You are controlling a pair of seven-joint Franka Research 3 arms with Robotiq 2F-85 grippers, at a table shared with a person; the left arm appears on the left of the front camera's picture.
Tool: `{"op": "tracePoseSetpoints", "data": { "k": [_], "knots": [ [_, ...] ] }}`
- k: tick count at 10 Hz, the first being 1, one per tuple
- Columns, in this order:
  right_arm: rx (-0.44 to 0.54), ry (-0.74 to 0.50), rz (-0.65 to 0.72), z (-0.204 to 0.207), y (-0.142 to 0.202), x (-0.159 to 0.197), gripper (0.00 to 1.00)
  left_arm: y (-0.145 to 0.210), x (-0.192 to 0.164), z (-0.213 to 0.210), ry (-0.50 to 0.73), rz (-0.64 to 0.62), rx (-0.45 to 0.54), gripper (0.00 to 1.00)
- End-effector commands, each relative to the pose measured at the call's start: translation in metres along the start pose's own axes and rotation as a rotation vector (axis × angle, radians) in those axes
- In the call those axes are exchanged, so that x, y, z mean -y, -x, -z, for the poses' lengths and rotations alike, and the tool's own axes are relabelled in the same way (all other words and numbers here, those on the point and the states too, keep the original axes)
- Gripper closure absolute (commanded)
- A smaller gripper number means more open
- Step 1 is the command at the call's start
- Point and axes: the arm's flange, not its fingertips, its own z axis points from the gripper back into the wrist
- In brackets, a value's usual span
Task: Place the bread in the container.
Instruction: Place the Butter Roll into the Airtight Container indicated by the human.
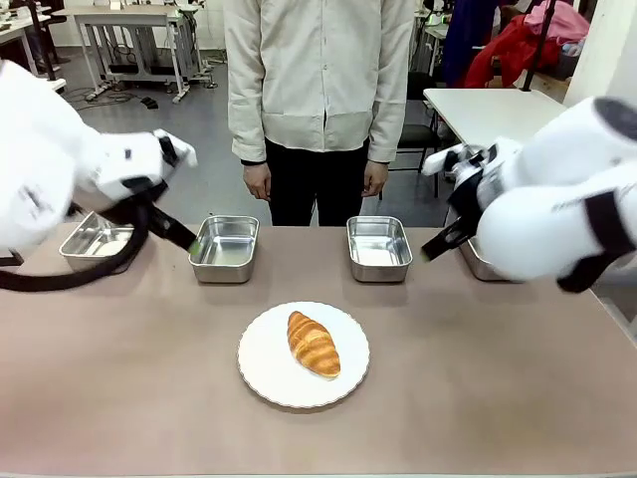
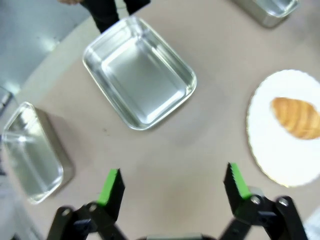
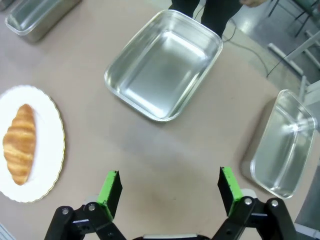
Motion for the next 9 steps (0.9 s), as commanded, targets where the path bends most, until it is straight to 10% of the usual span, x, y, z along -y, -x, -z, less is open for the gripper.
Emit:
{"op": "tracePoseSetpoints", "data": {
  "k": [1, 6, 9],
  "knots": [
    [0.041, -0.100, 0.014, -0.033, -0.002, 0.060, 0.00, -0.009, -0.054, -0.044, 0.072, 0.013, 0.011, 0.00],
    [0.187, -0.141, -0.020, -0.073, 0.036, 0.140, 0.00, 0.019, -0.170, -0.088, 0.263, 0.230, 0.045, 0.00],
    [0.102, -0.116, 0.009, -0.079, 0.027, 0.128, 0.00, 0.025, -0.155, -0.103, 0.234, 0.197, 0.020, 0.00]
  ]
}}
